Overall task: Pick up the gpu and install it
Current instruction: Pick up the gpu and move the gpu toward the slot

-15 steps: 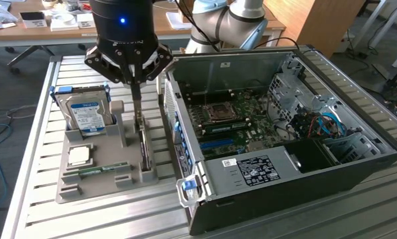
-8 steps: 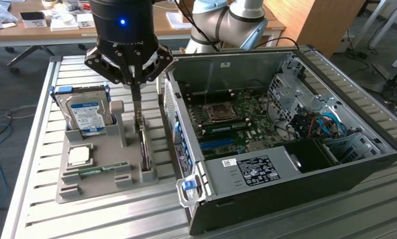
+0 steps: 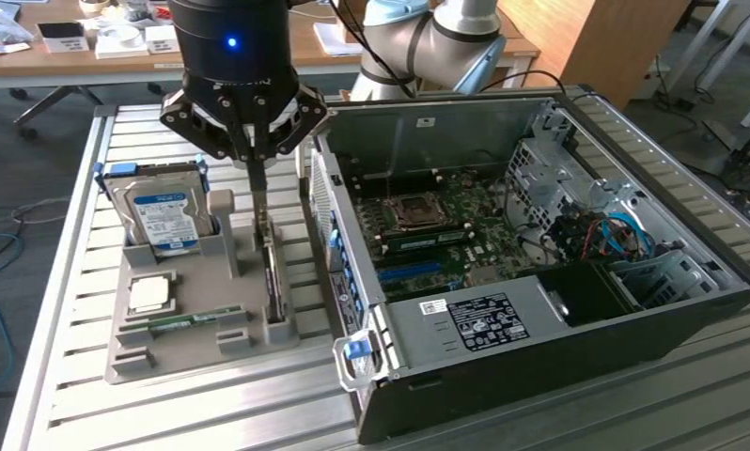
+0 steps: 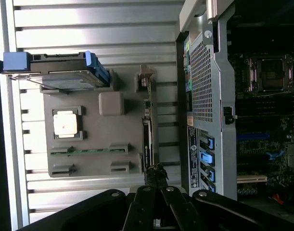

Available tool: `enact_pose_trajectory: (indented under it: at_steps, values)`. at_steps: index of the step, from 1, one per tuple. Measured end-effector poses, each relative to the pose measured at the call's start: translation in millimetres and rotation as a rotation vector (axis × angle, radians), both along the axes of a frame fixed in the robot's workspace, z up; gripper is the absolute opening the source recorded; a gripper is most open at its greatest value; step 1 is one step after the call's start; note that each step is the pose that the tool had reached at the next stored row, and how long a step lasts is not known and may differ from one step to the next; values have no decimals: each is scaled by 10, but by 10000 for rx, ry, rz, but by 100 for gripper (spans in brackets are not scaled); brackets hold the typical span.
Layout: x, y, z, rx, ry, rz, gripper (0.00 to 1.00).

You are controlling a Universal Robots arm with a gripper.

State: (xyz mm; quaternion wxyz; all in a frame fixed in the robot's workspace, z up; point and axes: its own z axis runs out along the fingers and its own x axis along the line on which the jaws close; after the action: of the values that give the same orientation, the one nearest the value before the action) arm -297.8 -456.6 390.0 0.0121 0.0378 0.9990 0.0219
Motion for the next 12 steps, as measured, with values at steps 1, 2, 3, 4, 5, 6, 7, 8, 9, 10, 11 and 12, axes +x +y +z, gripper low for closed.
enact_pose_trajectory:
  at_steps: [1, 2, 3, 4, 5, 6, 7, 8, 9, 10, 11, 12]
  values:
    - [0, 0, 0, -1, 0, 0, 11]
    - [0, 0, 0, 0, 0, 0, 11]
    - [0, 0, 0, 0, 0, 0, 11]
    - [0, 0, 0, 0, 0, 0, 11]
    - [0, 0, 0, 0, 0, 0, 11]
    - [0, 0, 0, 0, 0, 0, 11]
    - [0, 0, 0, 0, 1, 1, 11]
    - [0, 0, 0, 0, 0, 0, 11]
    - [0, 0, 0, 0, 0, 0, 11]
    - [0, 0, 0, 0, 0, 0, 11]
    - [0, 0, 0, 0, 0, 0, 11]
    - [0, 0, 0, 0, 0, 0, 17]
